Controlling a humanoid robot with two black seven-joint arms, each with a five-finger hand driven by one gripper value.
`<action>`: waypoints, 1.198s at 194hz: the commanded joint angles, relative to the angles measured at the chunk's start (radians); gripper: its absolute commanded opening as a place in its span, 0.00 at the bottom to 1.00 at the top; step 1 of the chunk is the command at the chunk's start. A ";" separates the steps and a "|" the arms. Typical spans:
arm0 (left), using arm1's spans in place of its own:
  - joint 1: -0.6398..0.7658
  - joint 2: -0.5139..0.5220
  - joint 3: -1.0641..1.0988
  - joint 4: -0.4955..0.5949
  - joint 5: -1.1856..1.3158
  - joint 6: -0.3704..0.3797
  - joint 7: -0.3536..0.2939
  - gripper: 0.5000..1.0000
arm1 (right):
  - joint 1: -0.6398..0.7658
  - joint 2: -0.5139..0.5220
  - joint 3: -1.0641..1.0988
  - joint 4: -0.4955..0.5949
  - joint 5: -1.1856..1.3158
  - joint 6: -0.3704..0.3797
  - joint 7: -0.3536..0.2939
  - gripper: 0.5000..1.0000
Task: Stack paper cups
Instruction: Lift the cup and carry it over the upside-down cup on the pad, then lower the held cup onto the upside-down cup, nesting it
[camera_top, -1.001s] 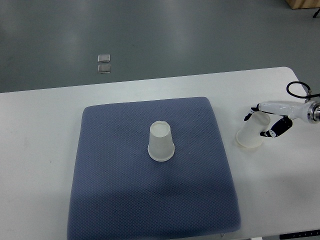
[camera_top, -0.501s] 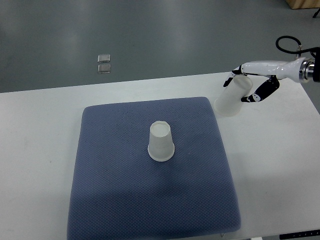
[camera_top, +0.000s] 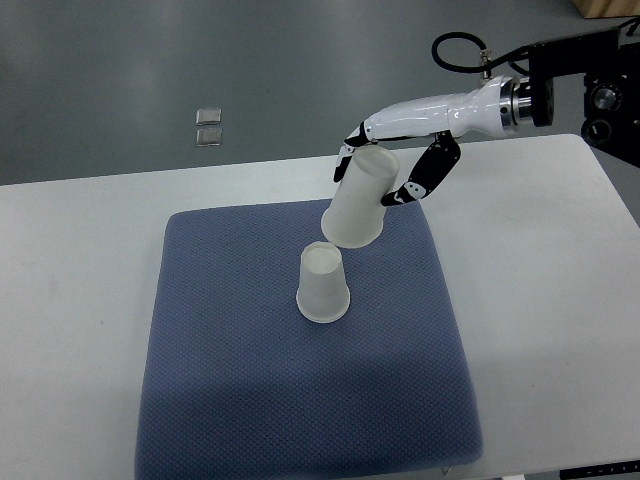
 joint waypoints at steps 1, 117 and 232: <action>0.000 0.000 0.000 0.000 0.000 0.000 -0.001 1.00 | 0.004 0.041 -0.002 0.015 0.000 0.004 -0.037 0.37; 0.000 0.000 0.000 0.000 0.000 0.000 -0.001 1.00 | -0.026 0.088 -0.015 0.006 -0.026 -0.008 -0.092 0.39; 0.000 0.000 0.000 0.000 -0.001 0.000 -0.001 1.00 | -0.049 0.141 -0.015 -0.008 -0.034 -0.019 -0.123 0.58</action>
